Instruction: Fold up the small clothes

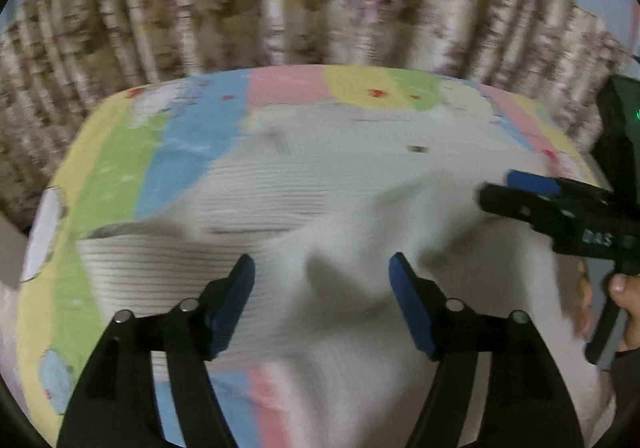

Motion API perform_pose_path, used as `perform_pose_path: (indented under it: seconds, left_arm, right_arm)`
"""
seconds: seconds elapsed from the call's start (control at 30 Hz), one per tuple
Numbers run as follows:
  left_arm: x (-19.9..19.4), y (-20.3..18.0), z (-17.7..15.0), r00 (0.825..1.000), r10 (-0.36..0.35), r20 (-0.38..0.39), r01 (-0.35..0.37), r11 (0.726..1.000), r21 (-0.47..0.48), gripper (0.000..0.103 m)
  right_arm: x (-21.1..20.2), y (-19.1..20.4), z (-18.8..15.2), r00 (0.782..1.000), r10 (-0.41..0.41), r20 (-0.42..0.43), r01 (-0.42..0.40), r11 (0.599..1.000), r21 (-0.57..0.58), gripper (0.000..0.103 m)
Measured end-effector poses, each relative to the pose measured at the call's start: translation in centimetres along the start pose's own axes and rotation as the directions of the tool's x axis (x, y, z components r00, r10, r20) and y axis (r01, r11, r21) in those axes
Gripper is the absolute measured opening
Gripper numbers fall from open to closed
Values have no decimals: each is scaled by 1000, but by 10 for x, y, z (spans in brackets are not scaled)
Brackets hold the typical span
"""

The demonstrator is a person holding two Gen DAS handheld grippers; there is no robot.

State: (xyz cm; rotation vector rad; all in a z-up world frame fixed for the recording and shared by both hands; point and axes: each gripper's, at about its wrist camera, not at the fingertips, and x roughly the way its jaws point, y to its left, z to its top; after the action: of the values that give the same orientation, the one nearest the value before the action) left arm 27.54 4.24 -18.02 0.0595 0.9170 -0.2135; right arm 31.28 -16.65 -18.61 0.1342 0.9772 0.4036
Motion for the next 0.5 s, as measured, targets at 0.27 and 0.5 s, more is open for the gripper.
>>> perform_pose_path:
  seconds: [0.27, 0.5]
  left_arm:
    - [-7, 77, -7, 999, 36, -13, -37, 984, -175, 72]
    - [-17, 88, -4, 997, 80, 11, -77, 980, -183, 72]
  right_arm:
    - [22, 6, -6, 998, -31, -54, 30, 999, -32, 46]
    - [13, 16, -3, 997, -78, -16, 75, 987, -142, 15]
